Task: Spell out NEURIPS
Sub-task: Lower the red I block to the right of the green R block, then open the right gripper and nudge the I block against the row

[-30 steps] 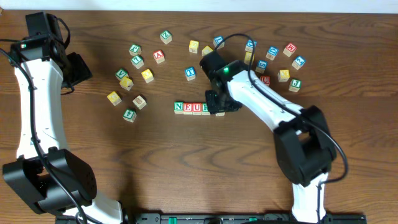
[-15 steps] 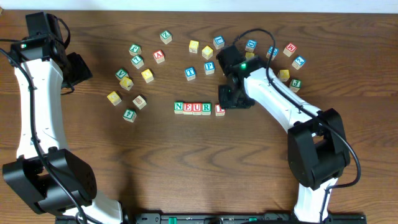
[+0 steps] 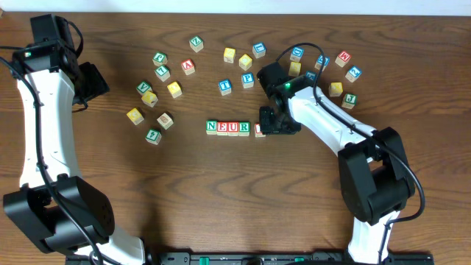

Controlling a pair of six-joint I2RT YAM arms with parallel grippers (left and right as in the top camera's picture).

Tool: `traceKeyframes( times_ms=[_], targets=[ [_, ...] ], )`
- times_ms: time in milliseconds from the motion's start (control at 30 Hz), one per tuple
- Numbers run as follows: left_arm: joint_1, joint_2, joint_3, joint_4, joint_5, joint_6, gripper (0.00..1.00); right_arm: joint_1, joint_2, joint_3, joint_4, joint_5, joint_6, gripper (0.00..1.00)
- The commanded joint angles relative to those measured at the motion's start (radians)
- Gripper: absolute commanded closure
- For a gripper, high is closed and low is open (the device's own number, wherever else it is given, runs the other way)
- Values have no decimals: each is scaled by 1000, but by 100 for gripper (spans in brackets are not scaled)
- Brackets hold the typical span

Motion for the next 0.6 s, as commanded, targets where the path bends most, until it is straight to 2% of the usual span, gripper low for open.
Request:
traceKeyframes(
  times_ms=[0,567],
  targets=[
    [2,4,11,-5,-13,2,28,-1,-6,-44,16,14,34,57],
    [2,4,11,-5,-13,2,28,0,-5,-61,51,10,41,59]
  ],
)
